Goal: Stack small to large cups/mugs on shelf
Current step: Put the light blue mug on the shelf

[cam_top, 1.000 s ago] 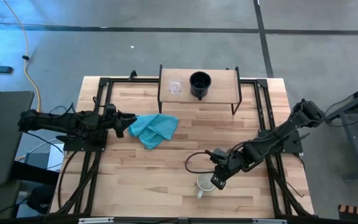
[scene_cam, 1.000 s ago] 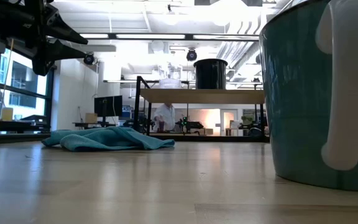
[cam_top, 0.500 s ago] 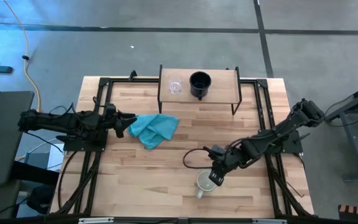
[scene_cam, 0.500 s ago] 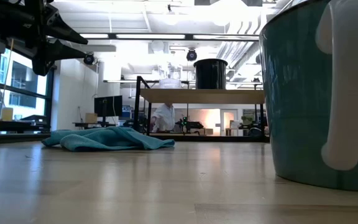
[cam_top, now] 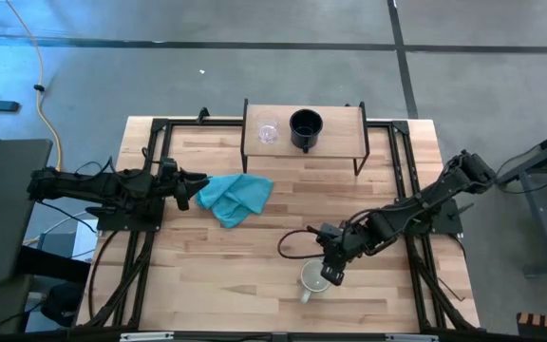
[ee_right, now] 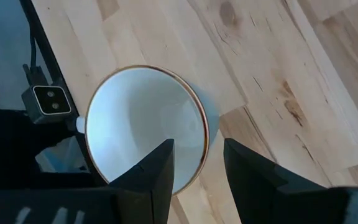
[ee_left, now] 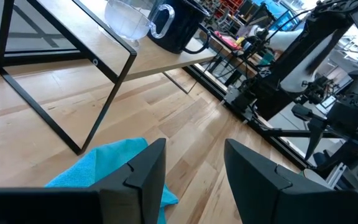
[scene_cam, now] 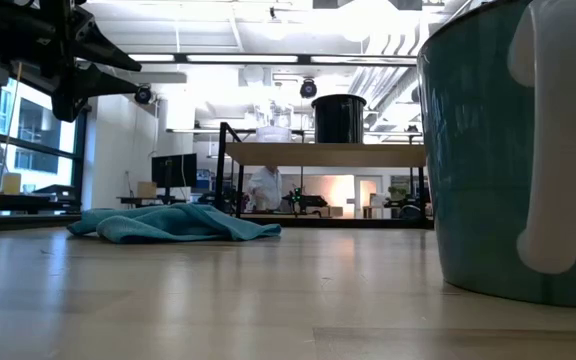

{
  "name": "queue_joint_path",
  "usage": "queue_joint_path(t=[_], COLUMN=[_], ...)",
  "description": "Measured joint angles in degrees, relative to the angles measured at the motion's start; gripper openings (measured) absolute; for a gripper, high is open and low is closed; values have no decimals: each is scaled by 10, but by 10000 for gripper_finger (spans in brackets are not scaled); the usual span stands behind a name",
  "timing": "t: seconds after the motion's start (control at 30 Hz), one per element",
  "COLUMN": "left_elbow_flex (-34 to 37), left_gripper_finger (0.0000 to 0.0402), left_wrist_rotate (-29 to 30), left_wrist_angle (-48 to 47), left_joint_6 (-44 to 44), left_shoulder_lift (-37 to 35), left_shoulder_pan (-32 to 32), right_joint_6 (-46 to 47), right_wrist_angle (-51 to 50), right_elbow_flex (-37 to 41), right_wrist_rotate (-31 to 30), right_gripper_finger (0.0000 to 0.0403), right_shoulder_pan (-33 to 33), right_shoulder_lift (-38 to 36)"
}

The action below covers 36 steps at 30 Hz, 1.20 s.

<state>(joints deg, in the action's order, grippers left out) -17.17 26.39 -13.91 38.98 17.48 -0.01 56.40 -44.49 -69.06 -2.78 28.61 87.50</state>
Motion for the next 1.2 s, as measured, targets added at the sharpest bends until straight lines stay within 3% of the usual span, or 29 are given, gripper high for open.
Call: queue_joint_path(t=[0.2,1.2], left_elbow_flex=[0,0], left_gripper_finger=[152,152], left_wrist_rotate=[0,-5], left_wrist_angle=[0,2], left_joint_6=[1,4], left_shoulder_lift=[0,0], left_shoulder_pan=[0,0], right_joint_6=[-24,-61], right_wrist_angle=[7,14], right_elbow_flex=[0,0], right_wrist_rotate=[30,43], right_gripper_finger=[129,129], right_shoulder_pan=[-8,-16], right_shoulder_lift=[20,42])
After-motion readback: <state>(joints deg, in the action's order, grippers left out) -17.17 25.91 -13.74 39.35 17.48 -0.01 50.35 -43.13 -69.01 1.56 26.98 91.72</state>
